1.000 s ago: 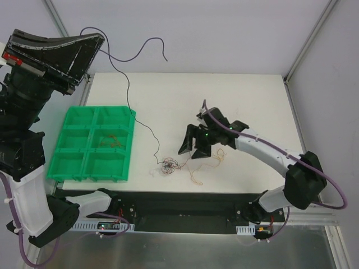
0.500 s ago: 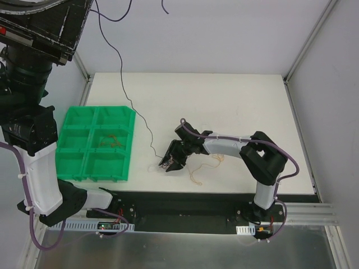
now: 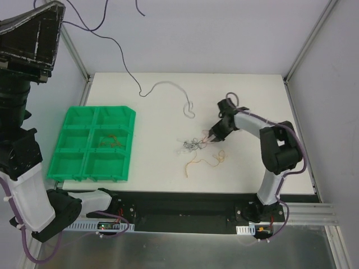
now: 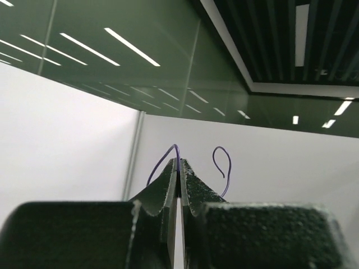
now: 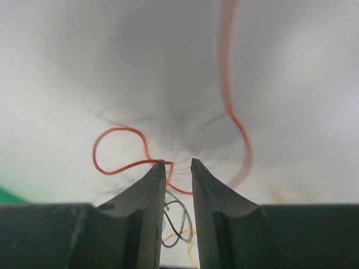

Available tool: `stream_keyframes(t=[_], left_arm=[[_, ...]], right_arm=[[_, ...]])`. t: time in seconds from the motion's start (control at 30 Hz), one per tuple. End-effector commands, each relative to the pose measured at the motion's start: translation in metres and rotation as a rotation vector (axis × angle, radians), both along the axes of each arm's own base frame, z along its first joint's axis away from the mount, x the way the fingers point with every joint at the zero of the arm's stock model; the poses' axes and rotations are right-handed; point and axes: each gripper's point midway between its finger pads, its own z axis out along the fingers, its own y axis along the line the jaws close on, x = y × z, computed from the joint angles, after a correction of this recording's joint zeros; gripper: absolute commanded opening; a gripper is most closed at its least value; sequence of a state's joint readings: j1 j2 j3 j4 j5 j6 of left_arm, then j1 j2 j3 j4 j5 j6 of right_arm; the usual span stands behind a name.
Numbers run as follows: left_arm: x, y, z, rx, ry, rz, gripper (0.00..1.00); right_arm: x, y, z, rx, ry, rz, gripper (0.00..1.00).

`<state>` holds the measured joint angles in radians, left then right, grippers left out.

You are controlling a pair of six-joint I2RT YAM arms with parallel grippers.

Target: Untangle the cables

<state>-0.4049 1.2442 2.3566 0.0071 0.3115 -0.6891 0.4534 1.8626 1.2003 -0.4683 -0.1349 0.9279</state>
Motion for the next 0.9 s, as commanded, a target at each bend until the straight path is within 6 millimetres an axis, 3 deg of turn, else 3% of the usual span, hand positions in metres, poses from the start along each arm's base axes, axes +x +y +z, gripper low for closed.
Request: stream_keyframes(t=[0.0,0.1,0.17,0.23,0.27,0.37,0.47,0.53,0.7,0.77,0.87], left_arm=[[-0.013,0.024,0.000,0.004,-0.048,0.165,0.00],[-0.001,0.029,-0.016,0.028,0.010,0.229,0.00],[0.016,0.026,-0.033,0.043,0.078,0.243,0.00],[0.031,0.017,-0.049,0.067,0.135,0.222,0.00],[0.040,0.012,-0.058,0.076,0.170,0.207,0.00],[0.086,-0.013,-0.110,0.120,0.349,0.138,0.00],[0.135,-0.043,-0.184,0.199,0.549,0.077,0.00],[0.159,-0.052,-0.233,0.231,0.666,0.076,0.00],[0.189,-0.059,-0.332,0.333,0.857,0.117,0.00],[0.193,-0.061,-0.351,0.342,0.903,0.115,0.00],[0.197,-0.067,-0.341,0.349,0.894,0.092,0.00]], right_arm=[[0.018,-0.142,0.027,-0.325,-0.053,-0.079,0.31],[0.038,-0.200,0.051,-0.400,-0.086,-0.082,0.42],[0.050,-0.210,0.067,-0.405,-0.114,0.010,0.61],[0.057,-0.192,0.083,-0.319,-0.128,0.143,0.73],[0.060,-0.173,0.093,-0.242,-0.156,0.208,0.77],[0.050,-0.137,0.114,-0.115,-0.209,0.317,0.78],[0.022,-0.104,0.126,-0.025,-0.282,0.427,0.78],[-0.007,-0.077,0.130,0.058,-0.309,0.499,0.78],[-0.094,-0.016,0.118,0.202,-0.322,0.649,0.77],[-0.119,0.002,0.112,0.266,-0.332,0.667,0.75],[-0.140,0.006,0.095,0.288,-0.302,0.628,0.72]])
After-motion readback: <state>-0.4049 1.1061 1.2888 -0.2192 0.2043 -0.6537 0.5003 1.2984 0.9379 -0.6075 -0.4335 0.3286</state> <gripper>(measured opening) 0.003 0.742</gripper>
